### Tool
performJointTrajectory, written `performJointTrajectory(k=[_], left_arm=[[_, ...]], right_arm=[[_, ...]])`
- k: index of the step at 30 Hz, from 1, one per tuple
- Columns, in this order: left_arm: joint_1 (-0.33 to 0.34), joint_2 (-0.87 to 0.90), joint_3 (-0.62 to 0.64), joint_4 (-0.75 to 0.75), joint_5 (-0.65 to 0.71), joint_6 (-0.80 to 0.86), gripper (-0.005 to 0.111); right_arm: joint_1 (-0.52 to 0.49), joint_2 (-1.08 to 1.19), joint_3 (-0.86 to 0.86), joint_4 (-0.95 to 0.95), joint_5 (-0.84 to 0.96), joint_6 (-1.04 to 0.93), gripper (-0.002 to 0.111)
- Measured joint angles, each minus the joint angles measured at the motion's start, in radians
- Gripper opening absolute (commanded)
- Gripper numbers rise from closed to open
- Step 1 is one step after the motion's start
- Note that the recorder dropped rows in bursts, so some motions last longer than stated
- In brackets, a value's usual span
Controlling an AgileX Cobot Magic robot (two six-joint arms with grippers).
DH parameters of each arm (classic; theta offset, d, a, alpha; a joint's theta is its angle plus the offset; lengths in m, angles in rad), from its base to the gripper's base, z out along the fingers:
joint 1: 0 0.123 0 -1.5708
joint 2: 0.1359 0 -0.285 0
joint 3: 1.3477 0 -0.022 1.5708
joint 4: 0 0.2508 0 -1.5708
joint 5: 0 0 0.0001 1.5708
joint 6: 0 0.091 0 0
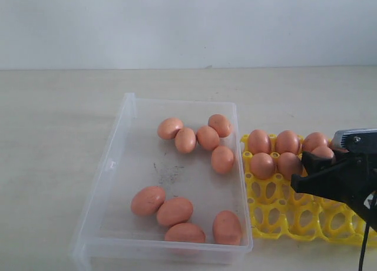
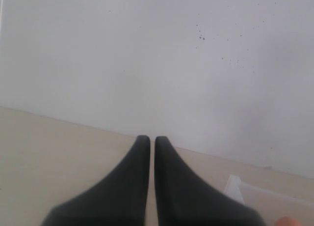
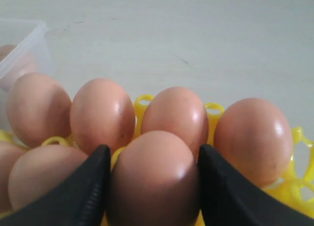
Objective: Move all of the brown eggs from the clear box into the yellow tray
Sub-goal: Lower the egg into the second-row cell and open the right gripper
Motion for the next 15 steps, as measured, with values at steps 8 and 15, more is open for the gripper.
performJointTrajectory(k=[8,15], left_arm=[[0.000,0.000,0.000,0.000,0.000,0.000,0.004],[0.000,0.000,0.000,0.000,0.000,0.000,0.004]], right_arm=[[0.000,0.000,0.000,0.003,-0.003,-0.028,0.000],[0.000,0.000,-0.086,0.011,0.112,-0.061,0.000]])
